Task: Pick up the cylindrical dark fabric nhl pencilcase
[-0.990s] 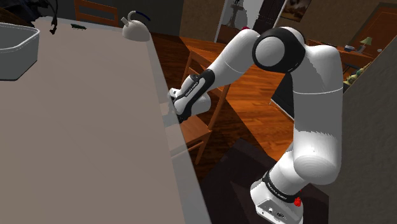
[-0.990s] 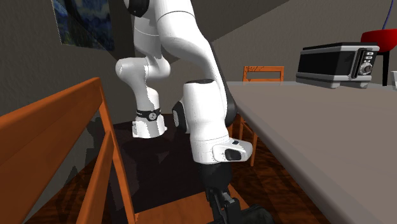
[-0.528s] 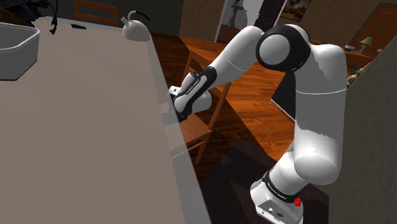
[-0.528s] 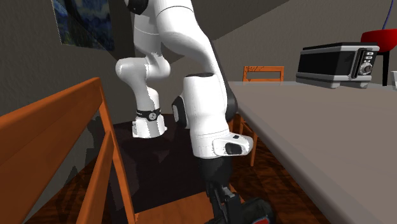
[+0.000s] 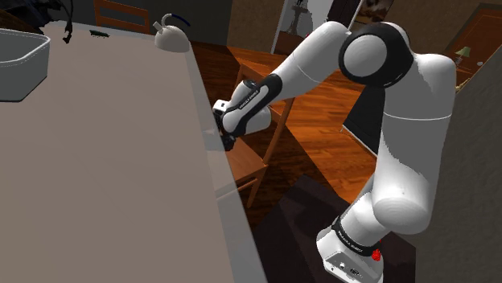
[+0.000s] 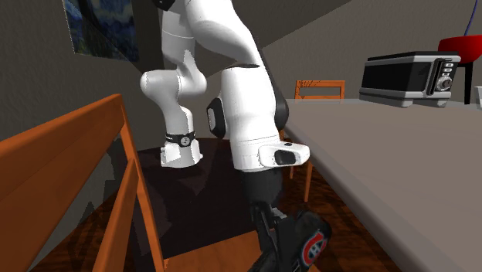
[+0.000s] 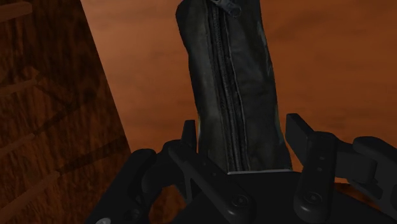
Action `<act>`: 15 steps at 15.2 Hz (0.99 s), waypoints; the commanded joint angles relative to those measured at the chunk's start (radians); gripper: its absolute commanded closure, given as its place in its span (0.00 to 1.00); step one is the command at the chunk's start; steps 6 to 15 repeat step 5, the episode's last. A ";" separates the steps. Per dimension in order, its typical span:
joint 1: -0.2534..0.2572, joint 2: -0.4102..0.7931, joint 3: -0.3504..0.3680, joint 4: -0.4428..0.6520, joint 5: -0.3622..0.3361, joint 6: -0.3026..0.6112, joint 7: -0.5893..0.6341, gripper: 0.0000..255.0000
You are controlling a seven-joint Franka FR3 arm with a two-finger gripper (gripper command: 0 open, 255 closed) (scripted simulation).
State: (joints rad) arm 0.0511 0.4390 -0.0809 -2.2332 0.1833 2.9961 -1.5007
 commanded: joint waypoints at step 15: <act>0.023 -0.062 -0.025 -0.012 -0.017 -0.049 0.017 1.00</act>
